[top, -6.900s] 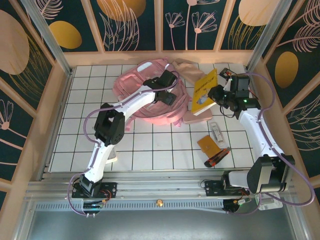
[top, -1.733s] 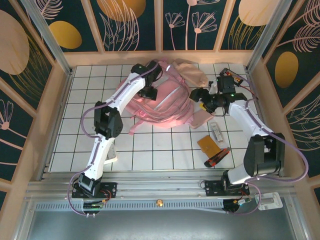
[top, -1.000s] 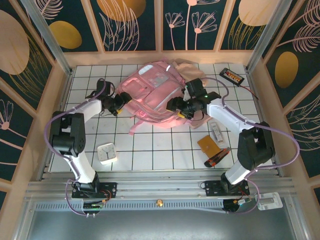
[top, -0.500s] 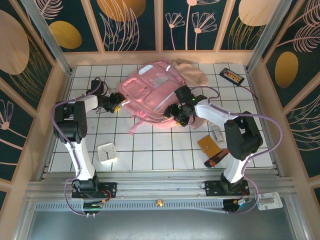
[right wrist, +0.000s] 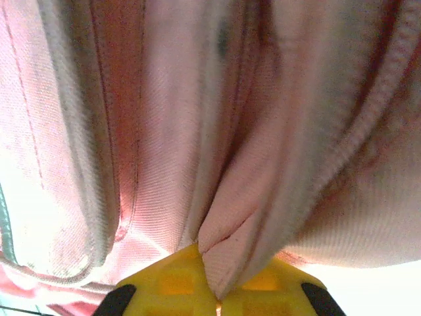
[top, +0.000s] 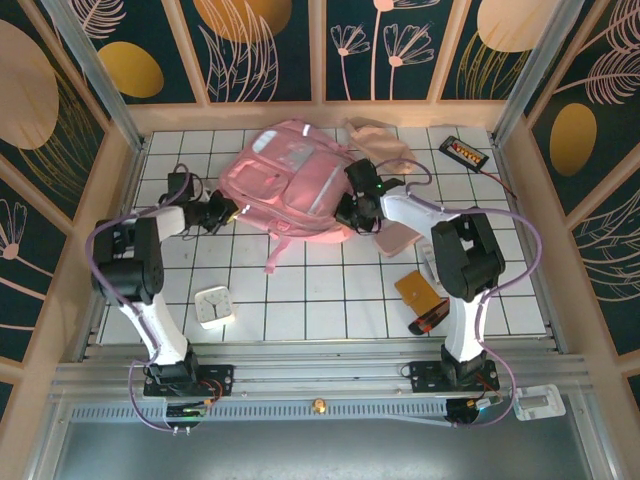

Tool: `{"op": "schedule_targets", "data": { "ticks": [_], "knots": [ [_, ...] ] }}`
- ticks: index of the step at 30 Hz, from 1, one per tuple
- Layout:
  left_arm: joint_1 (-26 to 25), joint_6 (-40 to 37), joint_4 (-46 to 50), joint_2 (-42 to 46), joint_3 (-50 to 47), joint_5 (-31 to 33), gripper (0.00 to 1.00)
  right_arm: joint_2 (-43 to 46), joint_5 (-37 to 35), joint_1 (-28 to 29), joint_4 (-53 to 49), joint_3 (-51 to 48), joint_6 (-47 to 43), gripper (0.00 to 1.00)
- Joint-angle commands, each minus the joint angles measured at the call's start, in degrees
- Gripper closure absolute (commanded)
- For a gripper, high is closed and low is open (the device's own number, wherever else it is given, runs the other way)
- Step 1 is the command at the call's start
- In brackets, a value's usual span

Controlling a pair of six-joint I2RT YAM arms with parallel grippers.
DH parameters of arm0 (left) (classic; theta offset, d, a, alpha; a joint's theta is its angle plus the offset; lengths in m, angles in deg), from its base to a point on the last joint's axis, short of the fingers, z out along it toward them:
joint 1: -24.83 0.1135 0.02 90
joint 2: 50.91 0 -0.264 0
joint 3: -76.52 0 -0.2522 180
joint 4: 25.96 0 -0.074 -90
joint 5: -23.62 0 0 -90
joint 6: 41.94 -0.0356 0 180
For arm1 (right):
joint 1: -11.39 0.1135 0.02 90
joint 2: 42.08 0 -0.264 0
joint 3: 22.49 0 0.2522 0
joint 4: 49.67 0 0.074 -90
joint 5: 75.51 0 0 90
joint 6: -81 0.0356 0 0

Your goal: Pack the student bag

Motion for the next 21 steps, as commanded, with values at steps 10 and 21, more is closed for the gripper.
{"op": "schedule_targets", "data": {
  "ticks": [10,21],
  "knots": [
    [2.7,17.8,-13.5,10.2,-10.9,-5.1,1.00,-6.4,-8.3,-3.9,-5.0,21.7,-11.5,0.38],
    [-1.6,35.7,-31.9,11.4,-16.9,-7.8,1.00,0.4,2.3,14.9,-0.4,12.3,-7.8,0.37]
  ]
}}
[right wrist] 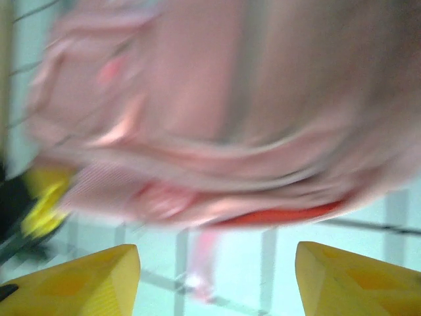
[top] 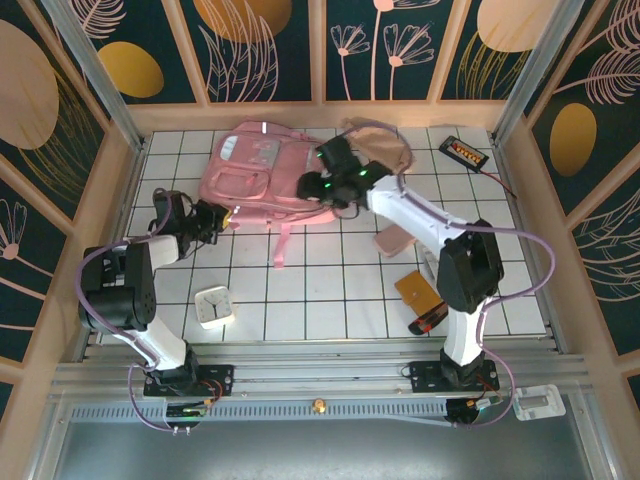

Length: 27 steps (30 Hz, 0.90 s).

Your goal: Pack the student bag

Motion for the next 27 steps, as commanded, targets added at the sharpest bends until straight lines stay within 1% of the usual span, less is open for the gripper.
{"op": "schedule_targets", "data": {
  "ticks": [1,3,5,8,11,13,18,24,27],
  "knots": [
    [-2.5,8.0,-11.1,1.3,0.5,-7.6,1.00,-5.6,6.3,4.5,5.1,-0.5,1.5,0.38],
    [-3.2,9.5,-12.4,1.1,1.1,-8.0,1.00,-9.8,5.5,6.1,5.9,2.7,1.3,0.37],
    [-3.7,11.1,-14.2,0.9,1.0,-8.0,1.00,-12.8,2.9,7.2,5.6,5.5,1.9,0.36],
    [-4.3,12.4,-15.7,0.6,0.4,-8.1,1.00,-13.2,1.6,7.6,9.1,3.5,4.1,0.36],
    [-4.7,13.7,-17.3,0.5,0.1,-8.2,1.00,-10.8,1.7,7.4,15.9,-3.2,6.7,0.36],
    [-4.9,13.8,-17.4,0.7,0.1,-8.3,1.00,-9.3,3.0,6.9,21.5,-7.4,8.5,0.36],
    [-5.2,16.2,-19.9,1.1,-1.2,-8.1,1.00,-5.8,6.5,5.2,41.4,-19.4,13.1,0.33],
    [-5.5,17.3,-20.9,1.5,-1.8,-8.0,1.00,-7.2,10.1,3.6,56.4,-21.7,12.5,0.33],
    [-5.6,17.5,-21.2,1.7,-2.1,-8.0,1.00,-8.6,11.9,3.2,60.9,-21.2,13.5,0.33]
  ]
}}
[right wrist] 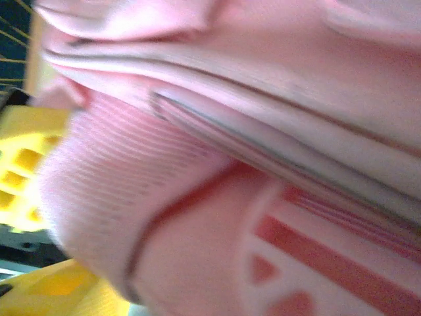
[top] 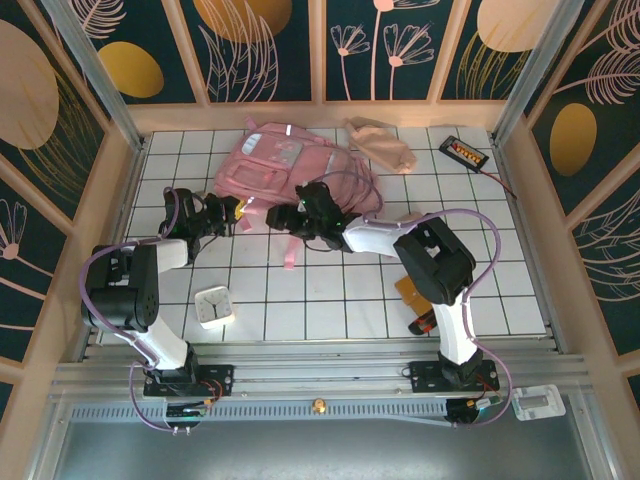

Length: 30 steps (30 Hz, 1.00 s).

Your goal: Pack the student bag

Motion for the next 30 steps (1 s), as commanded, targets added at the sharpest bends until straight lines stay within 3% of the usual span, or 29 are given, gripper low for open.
{"op": "schedule_targets", "data": {
  "ticks": [1,7,20,30],
  "knots": [
    [-1.0,2.6,-6.9,1.9,-0.3,-5.7,1.00,-0.4,3.0,-0.5,13.1,0.7,1.2,0.34],
    [-1.0,3.0,-7.3,2.2,-0.9,-5.8,1.00,-1.4,3.5,-0.5,11.2,1.9,1.4,0.37],
    [-1.0,3.2,-7.5,1.7,-0.9,-5.7,1.00,0.7,1.0,-1.8,5.7,-0.7,2.4,0.58],
    [-1.0,3.1,-7.5,0.9,-0.1,-5.7,1.00,2.0,1.3,-3.0,4.6,-2.5,1.4,0.60]
  ]
}}
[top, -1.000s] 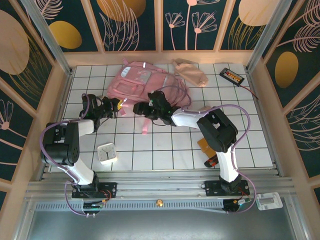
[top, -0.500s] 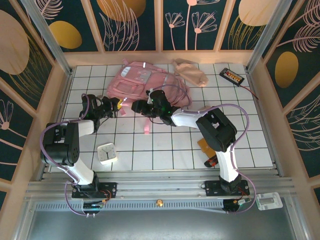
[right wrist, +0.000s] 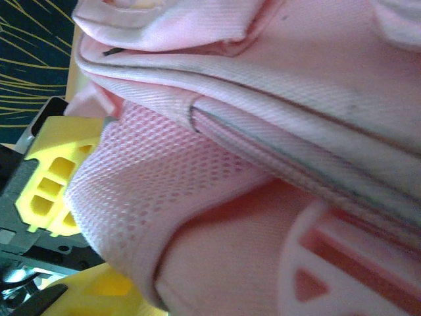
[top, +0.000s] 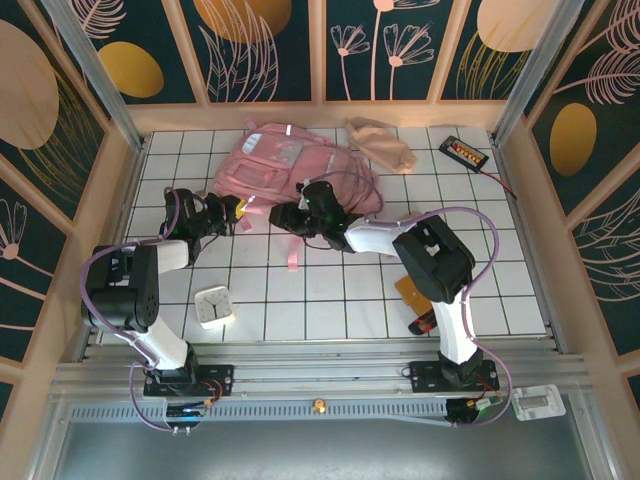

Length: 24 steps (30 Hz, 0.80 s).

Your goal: Pack the student bag

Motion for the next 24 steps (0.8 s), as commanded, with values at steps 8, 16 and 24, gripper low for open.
{"op": "schedule_targets", "data": {
  "ticks": [8,16,24],
  "knots": [
    [-0.6,1.7,-5.4,0.8,0.3,-5.7,1.00,3.1,-1.5,-2.9,0.0,-1.9,-1.1,0.77],
    [-0.6,1.3,-5.0,1.0,0.2,-5.6,1.00,2.6,-0.4,-3.2,-1.7,-1.0,-1.3,1.00],
    [0.6,-1.1,-2.6,1.1,1.0,-4.9,1.00,6.4,-4.0,-3.0,-16.1,0.1,-2.4,1.00]
  ]
}}
